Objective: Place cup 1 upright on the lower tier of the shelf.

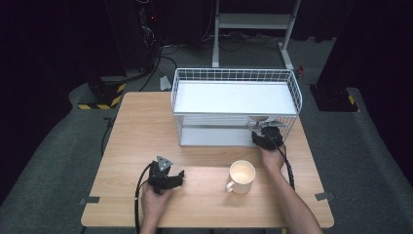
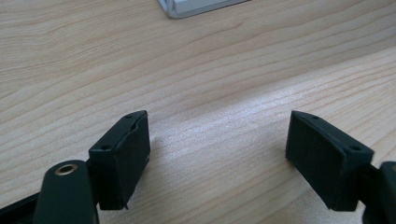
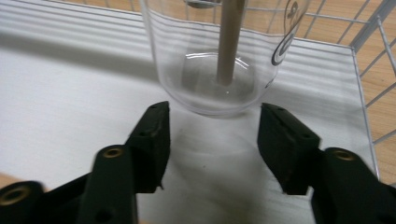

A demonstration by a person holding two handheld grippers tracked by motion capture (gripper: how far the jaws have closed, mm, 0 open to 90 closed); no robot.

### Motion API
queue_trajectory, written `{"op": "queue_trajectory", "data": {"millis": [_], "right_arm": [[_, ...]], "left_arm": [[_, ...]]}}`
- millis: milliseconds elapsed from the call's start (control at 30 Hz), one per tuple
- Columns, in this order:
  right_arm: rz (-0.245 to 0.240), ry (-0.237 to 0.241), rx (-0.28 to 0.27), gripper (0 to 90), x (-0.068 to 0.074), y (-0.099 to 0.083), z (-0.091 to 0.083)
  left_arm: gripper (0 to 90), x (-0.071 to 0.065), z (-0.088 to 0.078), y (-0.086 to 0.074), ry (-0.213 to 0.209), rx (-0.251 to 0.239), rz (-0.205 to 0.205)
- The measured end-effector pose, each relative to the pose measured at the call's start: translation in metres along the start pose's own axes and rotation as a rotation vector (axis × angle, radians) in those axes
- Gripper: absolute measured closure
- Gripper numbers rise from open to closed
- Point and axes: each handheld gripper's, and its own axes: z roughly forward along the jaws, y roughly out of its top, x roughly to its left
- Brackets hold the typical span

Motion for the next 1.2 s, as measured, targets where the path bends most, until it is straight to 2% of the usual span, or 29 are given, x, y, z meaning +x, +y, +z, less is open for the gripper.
{"op": "queue_trajectory", "data": {"millis": [133, 233, 267, 333, 367, 567, 633, 700, 833, 1200], "right_arm": [[-0.005, 0.028, -0.006, 37.2, 0.000, 0.001, -0.007], [-0.045, 0.031, -0.017, 35.0, 0.001, 0.002, -0.013], [-0.037, 0.031, -0.011, 34.5, 0.002, 0.002, -0.015], [-0.054, 0.033, -0.021, 33.8, 0.000, 0.003, -0.019], [-0.036, 0.044, -0.024, 34.0, 0.001, 0.002, -0.021], [-0.041, 0.066, -0.056, 34.1, -0.002, -0.002, -0.032], [-0.021, 0.073, -0.056, 34.0, -0.003, -0.004, -0.036], [-0.034, 0.082, -0.067, 33.9, -0.004, -0.005, -0.038], [-0.017, 0.096, -0.072, 33.7, -0.005, -0.007, -0.045], [-0.022, 0.119, -0.090, 33.2, -0.008, -0.018, -0.058]], "left_arm": [[22.1, 0.000, 0.000, 0.000, 0.000, 0.000, 0.000], [22.1, 0.000, 0.000, 0.000, 0.000, 0.000, 0.000], [22.1, 0.000, 0.000, 0.000, 0.000, 0.000, 0.000], [22.1, 0.000, 0.000, 0.000, 0.000, 0.000, 0.000], [22.1, 0.000, 0.000, 0.000, 0.000, 0.000, 0.000], [22.1, 0.000, 0.000, 0.000, 0.000, 0.000, 0.000], [22.1, 0.000, 0.000, 0.000, 0.000, 0.000, 0.000], [22.1, 0.000, 0.000, 0.000, 0.000, 0.000, 0.000], [22.1, 0.000, 0.000, 0.000, 0.000, 0.000, 0.000], [22.1, 0.000, 0.000, 0.000, 0.000, 0.000, 0.000]]}}
